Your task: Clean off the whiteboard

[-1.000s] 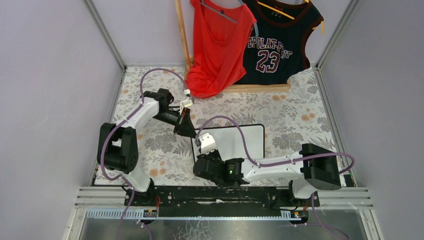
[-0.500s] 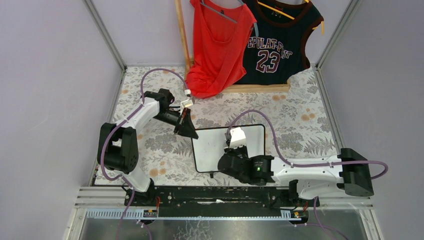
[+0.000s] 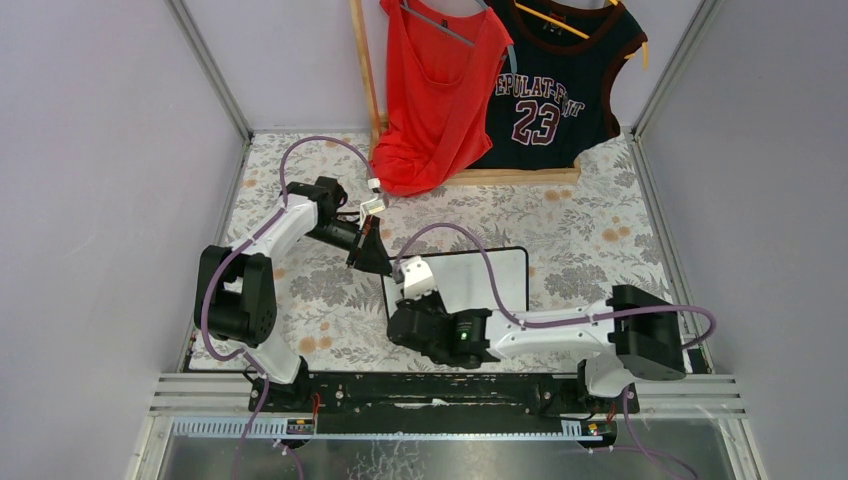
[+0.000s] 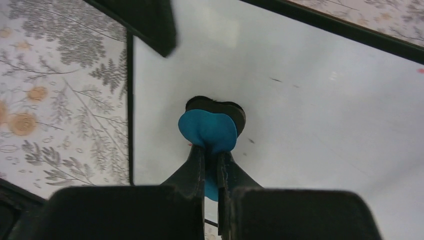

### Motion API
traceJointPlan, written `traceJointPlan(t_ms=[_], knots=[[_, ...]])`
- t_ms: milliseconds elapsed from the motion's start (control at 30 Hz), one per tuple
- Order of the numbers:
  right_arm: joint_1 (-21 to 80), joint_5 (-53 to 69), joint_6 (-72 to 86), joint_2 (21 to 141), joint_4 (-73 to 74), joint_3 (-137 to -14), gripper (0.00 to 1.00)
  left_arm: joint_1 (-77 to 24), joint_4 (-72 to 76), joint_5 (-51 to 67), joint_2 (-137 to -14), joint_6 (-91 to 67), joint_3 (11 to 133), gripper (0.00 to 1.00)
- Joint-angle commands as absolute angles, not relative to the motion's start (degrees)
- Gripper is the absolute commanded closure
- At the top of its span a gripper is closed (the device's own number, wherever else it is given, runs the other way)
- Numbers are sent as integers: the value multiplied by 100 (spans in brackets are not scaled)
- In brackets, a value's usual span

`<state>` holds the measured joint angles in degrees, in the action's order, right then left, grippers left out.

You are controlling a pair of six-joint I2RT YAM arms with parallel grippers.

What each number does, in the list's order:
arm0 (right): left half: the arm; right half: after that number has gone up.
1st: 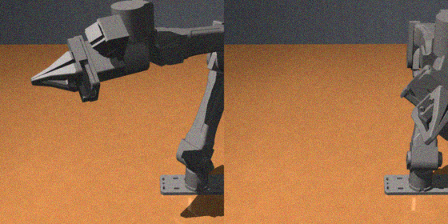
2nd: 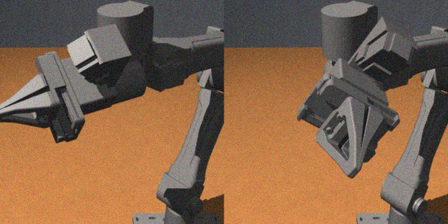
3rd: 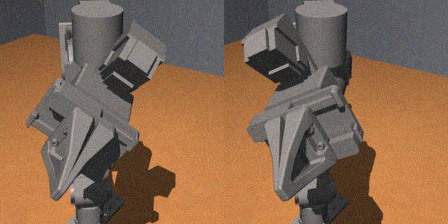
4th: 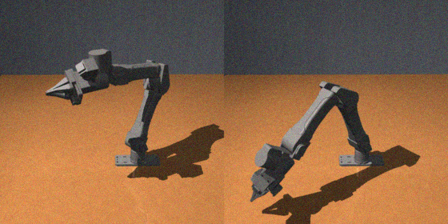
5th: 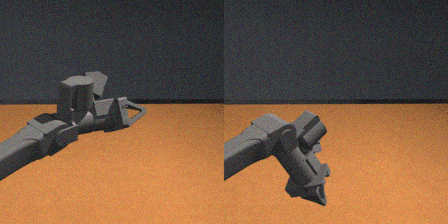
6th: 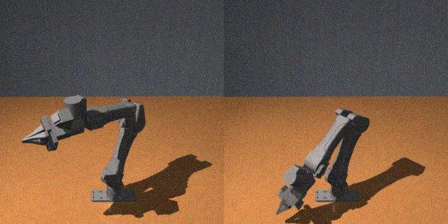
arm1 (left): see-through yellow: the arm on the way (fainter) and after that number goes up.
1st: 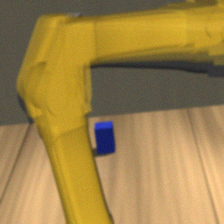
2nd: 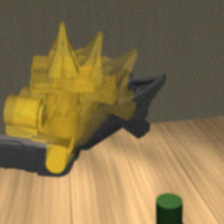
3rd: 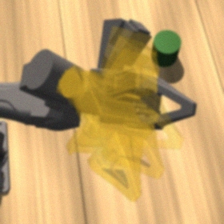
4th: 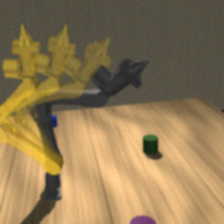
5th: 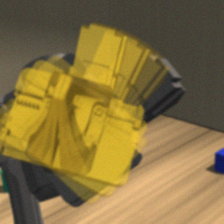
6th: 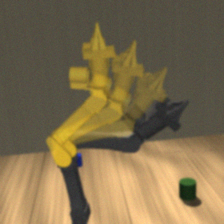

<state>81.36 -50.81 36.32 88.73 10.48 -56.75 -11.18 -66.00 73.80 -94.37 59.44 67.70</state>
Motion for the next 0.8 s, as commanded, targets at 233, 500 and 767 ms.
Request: traceJointPlan(t_ms=[233, 500, 767], knots=[[7963, -5005, 3384, 8996, 617, -5948, 100, -1265, -6641, 7068, -9373, 6223, 6741, 100], [7533, -5584, 3714, 7733, 1453, -5097, 100, -1279, -6636, 7054, -9361, 6229, 6725, 100], [7518, -5337, 3718, 7326, 1365, -4901, 100, -1274, -6636, 7051, -9388, 6232, 6732, 100]])
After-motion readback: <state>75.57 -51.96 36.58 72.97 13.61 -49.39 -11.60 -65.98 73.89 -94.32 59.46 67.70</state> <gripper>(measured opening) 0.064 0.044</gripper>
